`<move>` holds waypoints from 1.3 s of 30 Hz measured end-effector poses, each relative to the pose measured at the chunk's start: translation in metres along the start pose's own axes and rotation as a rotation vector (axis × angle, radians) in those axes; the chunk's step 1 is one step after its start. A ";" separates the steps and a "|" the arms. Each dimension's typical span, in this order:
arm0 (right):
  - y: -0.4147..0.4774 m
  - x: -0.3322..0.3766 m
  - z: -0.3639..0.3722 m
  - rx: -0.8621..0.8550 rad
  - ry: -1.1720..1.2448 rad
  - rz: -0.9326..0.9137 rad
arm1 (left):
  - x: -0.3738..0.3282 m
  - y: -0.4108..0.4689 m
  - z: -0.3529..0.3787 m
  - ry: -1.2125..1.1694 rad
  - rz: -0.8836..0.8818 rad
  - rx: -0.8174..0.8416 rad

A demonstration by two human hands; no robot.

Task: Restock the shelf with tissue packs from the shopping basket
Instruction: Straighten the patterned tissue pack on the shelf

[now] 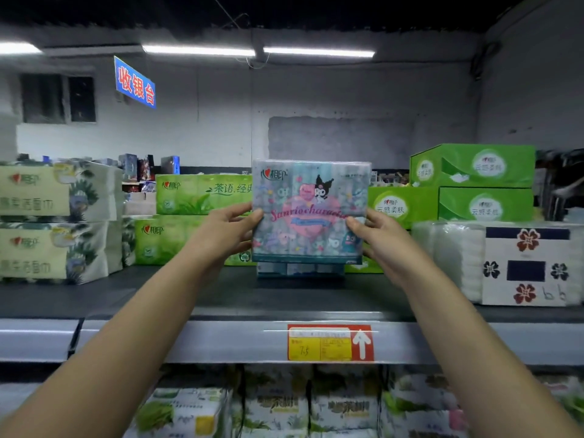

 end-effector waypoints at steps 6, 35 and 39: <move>0.017 -0.014 0.007 0.037 -0.085 0.018 | 0.022 0.020 0.001 -0.022 -0.012 -0.020; 0.002 -0.045 0.009 0.056 -0.314 0.133 | 0.047 0.031 0.004 0.118 -0.028 -0.007; -0.001 -0.043 0.010 0.087 -0.370 0.132 | 0.048 0.030 0.005 0.077 -0.052 0.010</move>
Point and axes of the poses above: each hand's wrist, its own y-axis towards the middle knuckle, its own z-axis out of the palm, x = y × z, the point moved 7 cm from there along y, towards the middle knuckle, and after that the axes turned 12 degrees about -z, right-handed, at the moved point
